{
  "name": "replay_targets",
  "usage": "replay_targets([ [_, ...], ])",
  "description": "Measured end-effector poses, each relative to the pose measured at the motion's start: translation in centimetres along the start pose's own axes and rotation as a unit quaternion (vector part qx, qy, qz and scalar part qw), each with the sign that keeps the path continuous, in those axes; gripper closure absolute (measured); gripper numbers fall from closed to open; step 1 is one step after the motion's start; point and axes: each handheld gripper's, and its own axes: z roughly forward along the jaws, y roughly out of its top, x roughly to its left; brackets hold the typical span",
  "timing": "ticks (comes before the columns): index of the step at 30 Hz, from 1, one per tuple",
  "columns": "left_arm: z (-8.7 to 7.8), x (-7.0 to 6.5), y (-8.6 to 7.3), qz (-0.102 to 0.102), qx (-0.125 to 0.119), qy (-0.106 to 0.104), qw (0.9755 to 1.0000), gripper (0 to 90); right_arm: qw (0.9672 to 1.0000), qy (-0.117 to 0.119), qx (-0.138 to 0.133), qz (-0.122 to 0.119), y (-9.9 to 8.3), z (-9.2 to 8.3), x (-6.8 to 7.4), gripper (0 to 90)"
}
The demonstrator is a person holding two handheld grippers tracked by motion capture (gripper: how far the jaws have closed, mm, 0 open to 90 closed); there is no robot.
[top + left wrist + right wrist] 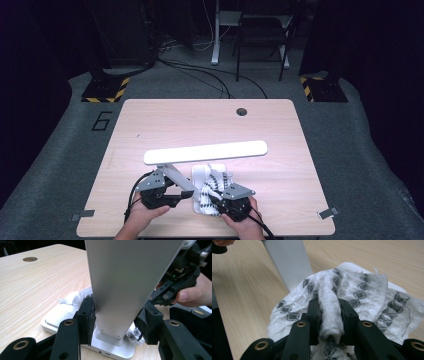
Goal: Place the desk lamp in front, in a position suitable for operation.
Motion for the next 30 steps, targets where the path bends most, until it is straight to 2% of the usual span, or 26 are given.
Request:
replay_targets([
  [4, 0.1, -0.1, 0.1, 0.000, 0.000, 0.006, 1.0000, 53.3, 0.9999, 0.006, -0.010, -0.001, 0.7, -0.7, 0.0, 73.8],
  [8, 0.1, -0.3, 0.2, -0.002, 0.004, 0.010, 0.9999, 53.4, 0.9996, 0.007, -0.024, -0.012, 2.0, -1.7, -0.1, 74.2],
  [12, 0.1, -0.3, 0.2, -0.005, 0.004, 0.012, 0.9999, 53.4, 0.9983, 0.013, -0.053, -0.021, 3.9, -3.2, -0.1, 74.6],
  [18, 0.1, -0.3, 0.2, -0.005, 0.003, 0.012, 0.9999, 53.5, 0.9956, 0.021, -0.083, -0.037, 6.2, -4.4, 0.5, 74.7],
  [22, 0.1, -0.3, 0.2, -0.005, 0.002, 0.012, 0.9999, 53.5, 0.9944, 0.026, -0.095, -0.038, 7.2, -4.8, 0.8, 74.7],
  [30, 0.1, -0.3, 0.1, -0.004, 0.002, 0.013, 0.9999, 53.5, 0.9903, 0.040, -0.119, -0.059, 9.4, -4.8, 1.7, 74.7],
])
